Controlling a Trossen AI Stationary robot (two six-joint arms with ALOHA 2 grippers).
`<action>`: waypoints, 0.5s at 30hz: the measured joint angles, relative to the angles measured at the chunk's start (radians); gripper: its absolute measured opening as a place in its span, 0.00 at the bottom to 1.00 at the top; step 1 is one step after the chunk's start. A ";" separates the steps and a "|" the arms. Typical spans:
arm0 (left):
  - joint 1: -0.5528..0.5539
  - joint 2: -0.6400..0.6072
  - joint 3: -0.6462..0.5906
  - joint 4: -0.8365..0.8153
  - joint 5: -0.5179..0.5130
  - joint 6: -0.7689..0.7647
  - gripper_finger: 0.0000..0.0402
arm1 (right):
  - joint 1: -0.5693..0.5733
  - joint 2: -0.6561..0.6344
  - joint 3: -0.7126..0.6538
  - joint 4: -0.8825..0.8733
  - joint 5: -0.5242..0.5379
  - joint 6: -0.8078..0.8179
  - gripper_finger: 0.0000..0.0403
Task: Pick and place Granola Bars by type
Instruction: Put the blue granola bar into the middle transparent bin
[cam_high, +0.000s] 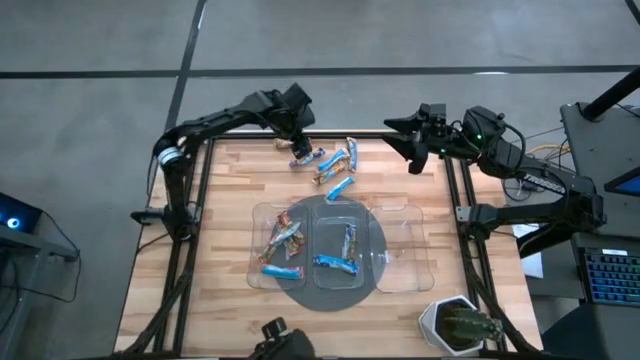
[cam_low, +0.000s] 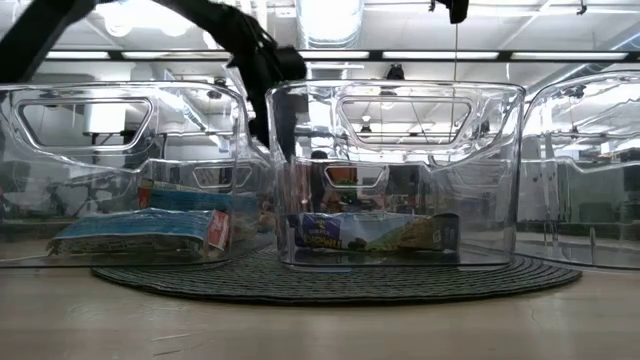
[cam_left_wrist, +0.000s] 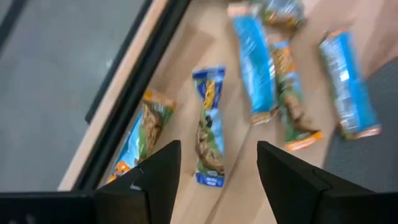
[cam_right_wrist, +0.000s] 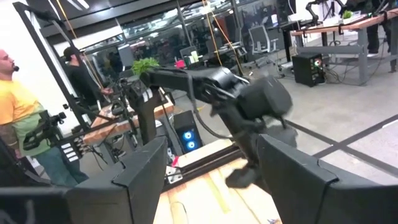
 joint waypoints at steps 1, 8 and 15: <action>0.001 0.017 0.000 -0.002 -0.003 0.000 0.48 | 0.000 0.000 -0.001 0.000 0.000 0.000 0.58; 0.000 0.108 0.000 -0.005 0.001 -0.001 0.48 | 0.000 0.000 -0.005 -0.008 0.000 0.000 0.58; 0.000 0.182 0.000 -0.007 0.020 -0.008 0.48 | 0.000 0.000 -0.005 -0.062 0.000 0.003 0.58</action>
